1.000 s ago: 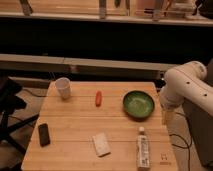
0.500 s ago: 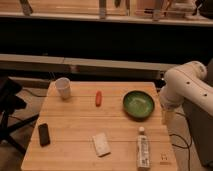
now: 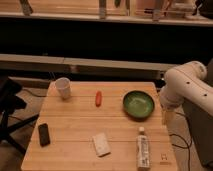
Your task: Drag the pepper across the table
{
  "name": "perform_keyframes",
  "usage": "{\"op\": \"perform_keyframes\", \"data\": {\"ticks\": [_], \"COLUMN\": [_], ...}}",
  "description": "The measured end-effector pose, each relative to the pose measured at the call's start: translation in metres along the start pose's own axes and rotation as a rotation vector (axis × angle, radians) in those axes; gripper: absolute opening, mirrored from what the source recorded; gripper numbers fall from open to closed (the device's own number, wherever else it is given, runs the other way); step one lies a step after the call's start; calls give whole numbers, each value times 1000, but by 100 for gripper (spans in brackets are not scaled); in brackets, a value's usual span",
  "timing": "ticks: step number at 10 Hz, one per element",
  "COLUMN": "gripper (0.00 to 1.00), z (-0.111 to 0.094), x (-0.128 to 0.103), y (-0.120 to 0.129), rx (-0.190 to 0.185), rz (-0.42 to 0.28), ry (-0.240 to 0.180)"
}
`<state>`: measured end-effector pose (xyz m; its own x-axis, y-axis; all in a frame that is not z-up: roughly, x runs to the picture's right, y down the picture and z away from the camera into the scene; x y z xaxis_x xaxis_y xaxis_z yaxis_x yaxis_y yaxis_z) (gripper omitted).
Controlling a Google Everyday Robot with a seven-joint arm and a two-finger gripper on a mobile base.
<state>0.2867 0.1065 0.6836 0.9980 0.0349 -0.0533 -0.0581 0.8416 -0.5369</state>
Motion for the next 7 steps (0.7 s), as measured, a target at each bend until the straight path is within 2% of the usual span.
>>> {"op": "perform_keyframes", "data": {"ticks": [2, 5, 7], "gripper": [80, 80, 80], "z": [1, 3, 4], "x": [-6, -44, -50], "y": [-6, -28, -31], "rx": [8, 27, 28], "rz": [-24, -88, -102], "ry": [15, 38, 48]}}
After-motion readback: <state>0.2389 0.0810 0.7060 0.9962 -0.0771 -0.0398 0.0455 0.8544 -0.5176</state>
